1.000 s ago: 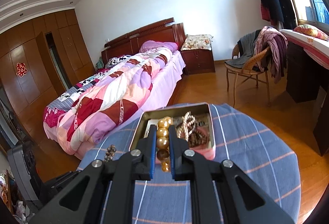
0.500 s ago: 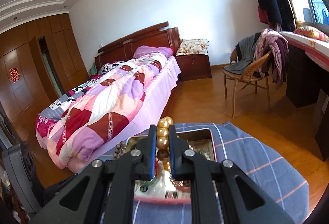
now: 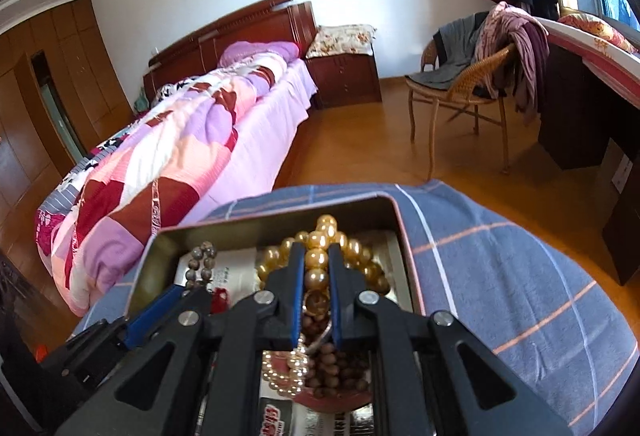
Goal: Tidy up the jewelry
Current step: 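Lower the grey bracelet into the tin with the left tool while the right tool drops the gold beads in, then open and withdraw both tools from the tin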
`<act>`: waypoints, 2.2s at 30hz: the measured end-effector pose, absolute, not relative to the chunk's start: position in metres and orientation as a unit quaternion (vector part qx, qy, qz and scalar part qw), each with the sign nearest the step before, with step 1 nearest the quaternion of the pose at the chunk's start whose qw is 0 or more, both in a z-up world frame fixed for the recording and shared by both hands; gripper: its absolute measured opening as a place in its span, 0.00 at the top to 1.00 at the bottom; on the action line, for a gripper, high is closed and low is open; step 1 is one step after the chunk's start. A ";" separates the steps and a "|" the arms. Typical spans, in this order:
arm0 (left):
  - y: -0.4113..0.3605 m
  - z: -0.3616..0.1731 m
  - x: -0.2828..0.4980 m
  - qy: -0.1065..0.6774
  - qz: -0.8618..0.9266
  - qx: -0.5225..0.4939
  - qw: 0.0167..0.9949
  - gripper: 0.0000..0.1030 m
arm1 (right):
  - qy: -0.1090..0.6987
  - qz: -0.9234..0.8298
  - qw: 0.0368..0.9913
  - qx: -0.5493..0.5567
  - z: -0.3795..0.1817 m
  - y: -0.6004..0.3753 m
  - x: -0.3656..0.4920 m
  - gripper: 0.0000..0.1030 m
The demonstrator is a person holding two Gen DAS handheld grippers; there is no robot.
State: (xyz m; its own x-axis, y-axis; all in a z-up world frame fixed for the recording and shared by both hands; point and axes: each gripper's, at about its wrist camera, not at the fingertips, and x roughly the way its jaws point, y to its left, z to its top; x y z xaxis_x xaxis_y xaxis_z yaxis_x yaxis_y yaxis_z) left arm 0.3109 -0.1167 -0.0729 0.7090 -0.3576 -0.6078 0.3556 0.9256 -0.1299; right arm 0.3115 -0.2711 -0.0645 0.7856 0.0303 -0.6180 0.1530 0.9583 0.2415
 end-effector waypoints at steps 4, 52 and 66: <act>-0.117 -0.071 0.314 0.333 -0.194 -0.009 0.923 0.84 | 0.329 -0.043 0.935 0.127 -0.064 -0.271 0.311 0.87; -0.120 -0.076 0.321 0.339 -0.169 0.007 0.925 0.84 | 0.344 -0.059 0.932 0.096 -0.074 -0.264 0.319 0.86; -0.124 -0.068 0.310 0.313 -0.161 0.021 0.936 0.24 | 0.289 -0.085 0.951 0.067 -0.042 -0.258 0.288 0.17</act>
